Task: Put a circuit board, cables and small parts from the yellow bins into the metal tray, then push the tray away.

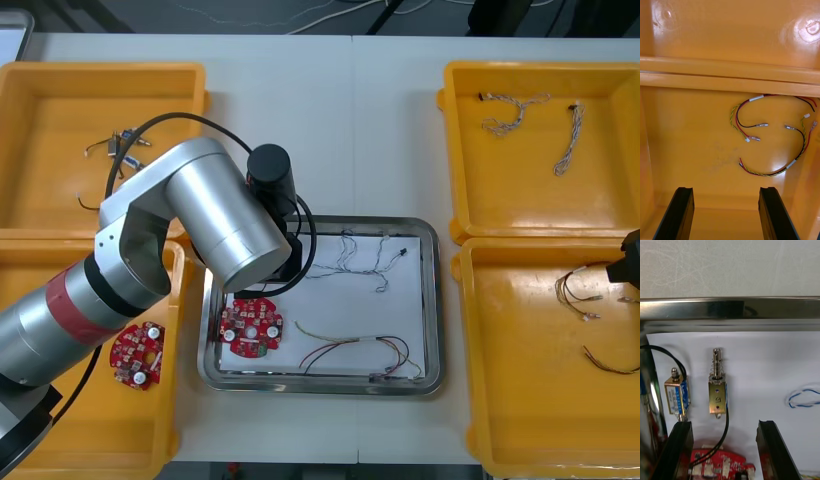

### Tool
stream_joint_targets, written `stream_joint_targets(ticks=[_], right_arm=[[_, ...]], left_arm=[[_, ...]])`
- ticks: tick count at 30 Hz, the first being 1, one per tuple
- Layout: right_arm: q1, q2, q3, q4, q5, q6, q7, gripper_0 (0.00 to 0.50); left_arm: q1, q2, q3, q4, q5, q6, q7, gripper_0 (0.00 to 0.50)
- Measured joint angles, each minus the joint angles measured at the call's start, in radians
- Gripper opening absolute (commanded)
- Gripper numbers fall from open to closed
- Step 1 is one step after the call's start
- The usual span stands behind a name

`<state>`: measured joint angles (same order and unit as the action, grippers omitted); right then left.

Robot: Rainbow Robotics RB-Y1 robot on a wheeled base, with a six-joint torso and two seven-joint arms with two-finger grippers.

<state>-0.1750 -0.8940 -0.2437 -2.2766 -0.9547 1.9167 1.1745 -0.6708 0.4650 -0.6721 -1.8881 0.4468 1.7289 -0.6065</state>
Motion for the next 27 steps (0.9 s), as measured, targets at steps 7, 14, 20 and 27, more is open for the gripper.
stream_joint_targets(ticks=[7, 14, 20, 27], right_arm=[[0.000, 0.000, 0.000, 0.000, 0.000, 0.000, 0.000, 0.500], [-0.001, 0.000, 0.000, -0.004, -0.014, 0.000, 0.000, 0.500], [-0.011, 0.000, 0.004, -0.030, -0.053, 0.000, 0.000, 0.500], [-0.066, 0.000, 0.102, -0.066, -0.034, 0.000, 0.000, 0.500]], left_arm=[[0.000, 0.000, 0.098, -0.079, 0.075, 0.099, 0.000, 0.500], [-0.002, 0.000, 0.199, -0.117, 0.120, 0.180, 0.000, 0.500], [-0.007, 0.009, 0.281, -0.124, 0.146, 0.182, 0.000, 0.500], [-0.007, 0.057, 0.361, -0.137, 0.185, 0.183, -0.001, 0.500]])
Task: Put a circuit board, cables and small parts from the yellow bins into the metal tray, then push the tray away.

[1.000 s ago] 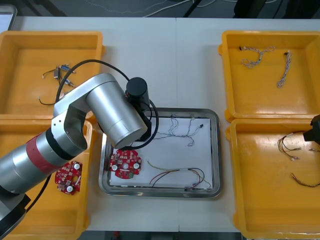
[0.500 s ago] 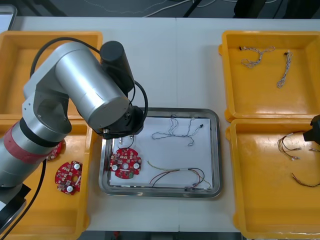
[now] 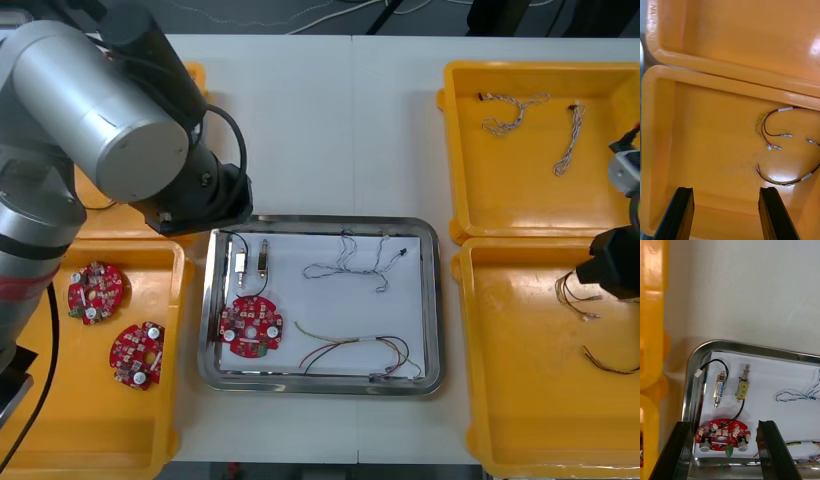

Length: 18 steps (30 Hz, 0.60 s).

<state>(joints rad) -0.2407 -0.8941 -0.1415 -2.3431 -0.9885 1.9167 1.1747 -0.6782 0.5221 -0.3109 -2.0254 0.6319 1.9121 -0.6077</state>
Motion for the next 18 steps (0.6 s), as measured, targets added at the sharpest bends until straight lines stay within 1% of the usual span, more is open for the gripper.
stream_joint_targets(ticks=[6, 10, 13, 18], right_arm=[[-0.063, 0.000, 0.110, -0.025, 0.000, 0.000, 0.001, 0.500], [-0.107, 0.000, 0.178, -0.027, -0.003, 0.000, 0.004, 0.500], [-0.134, 0.000, 0.220, -0.028, -0.008, 0.000, 0.008, 0.500], [-0.175, 0.000, 0.287, -0.036, -0.013, 0.000, 0.017, 0.500]], left_arm=[[0.000, 0.070, 0.013, -0.020, 0.023, 0.000, -0.005, 0.500], [0.004, 0.122, 0.064, -0.020, 0.084, 0.001, -0.036, 0.500], [0.016, 0.161, 0.127, -0.020, 0.133, 0.001, -0.113, 0.500], [0.055, 0.228, 0.217, -0.022, 0.193, 0.001, -0.306, 0.500]])
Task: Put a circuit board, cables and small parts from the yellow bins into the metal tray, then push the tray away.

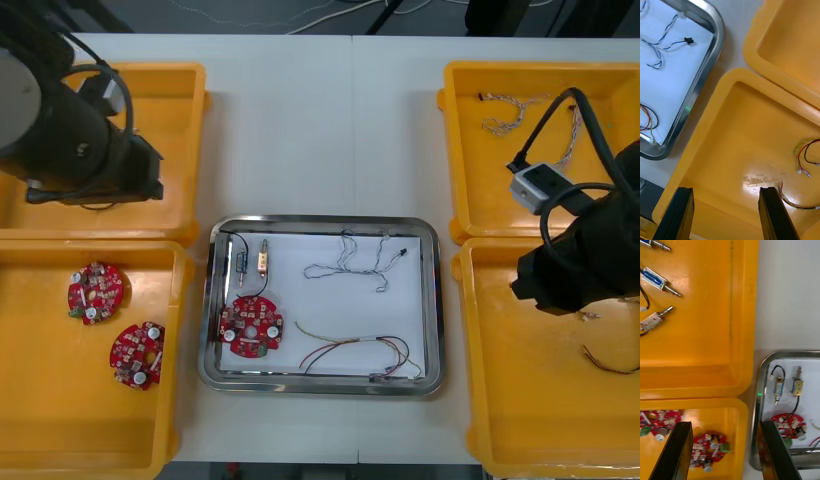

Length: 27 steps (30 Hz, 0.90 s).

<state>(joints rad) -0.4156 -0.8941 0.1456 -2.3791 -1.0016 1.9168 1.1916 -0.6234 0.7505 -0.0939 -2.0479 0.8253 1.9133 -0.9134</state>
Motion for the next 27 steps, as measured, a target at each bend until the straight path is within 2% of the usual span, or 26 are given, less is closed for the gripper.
stream_joint_targets(ticks=[3, 8, 14, 27], right_arm=[[-0.035, 0.000, 0.052, -0.012, 0.000, 0.000, 0.003, 0.500], [-0.098, 0.015, 0.151, -0.020, 0.000, 0.000, 0.078, 0.500], [-0.165, 0.087, 0.252, -0.011, 0.006, -0.002, 0.092, 0.500], [-0.336, 0.231, 0.553, 0.159, 0.126, -0.102, 0.190, 0.500]], left_arm=[[0.029, 0.035, 0.043, -0.002, 0.019, 0.000, -0.058, 0.500], [0.084, 0.080, 0.113, -0.005, 0.037, 0.000, -0.060, 0.500], [0.154, 0.100, 0.203, -0.006, 0.051, 0.000, -0.075, 0.500], [0.302, 0.122, 0.310, -0.039, 0.065, 0.000, -0.159, 0.500]])
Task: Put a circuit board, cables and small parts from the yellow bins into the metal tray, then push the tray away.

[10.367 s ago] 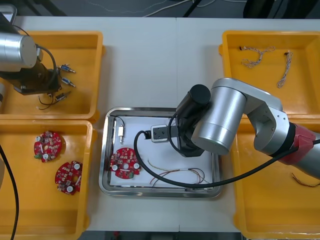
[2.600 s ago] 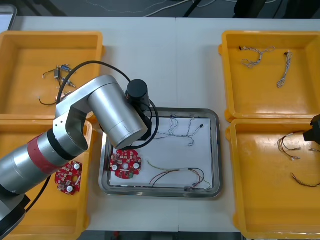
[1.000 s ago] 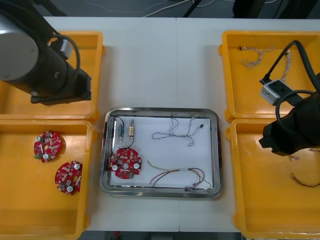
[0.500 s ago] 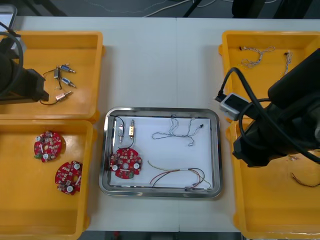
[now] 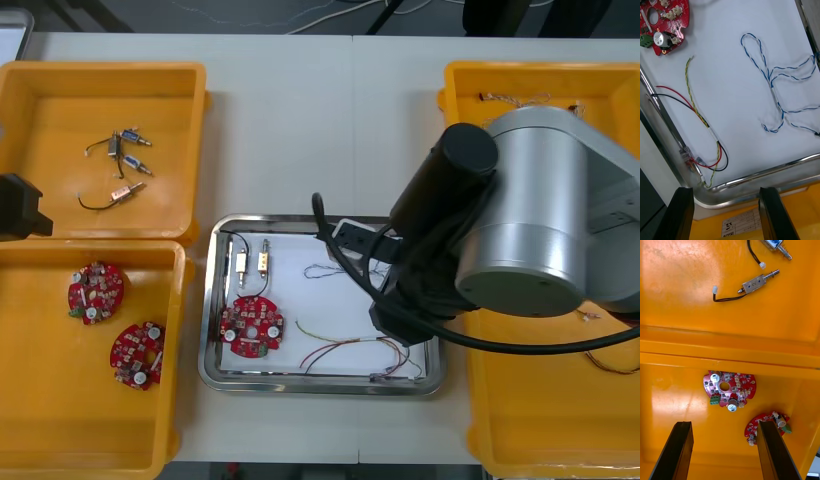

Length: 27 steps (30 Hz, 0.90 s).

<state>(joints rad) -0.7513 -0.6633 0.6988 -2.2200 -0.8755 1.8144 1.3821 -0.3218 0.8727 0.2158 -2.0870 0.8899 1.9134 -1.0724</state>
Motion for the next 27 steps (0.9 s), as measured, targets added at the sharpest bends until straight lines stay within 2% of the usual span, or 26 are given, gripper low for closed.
stream_joint_targets(ticks=[7, 16, 27], right_arm=[[-0.037, 0.063, 0.087, 0.095, 0.077, -0.033, 0.183, 0.500], [-0.085, 0.125, 0.272, 0.164, 0.200, -0.077, 0.236, 0.500], [-0.125, 0.216, 0.407, 0.231, 0.237, -0.101, 0.238, 0.500]], left_arm=[[0.038, 0.000, 0.043, -0.023, 0.003, 0.000, -0.032, 0.500], [0.048, 0.000, 0.045, -0.036, 0.004, 0.000, -0.036, 0.500], [0.057, 0.000, 0.045, -0.047, 0.003, 0.000, -0.036, 0.500]])
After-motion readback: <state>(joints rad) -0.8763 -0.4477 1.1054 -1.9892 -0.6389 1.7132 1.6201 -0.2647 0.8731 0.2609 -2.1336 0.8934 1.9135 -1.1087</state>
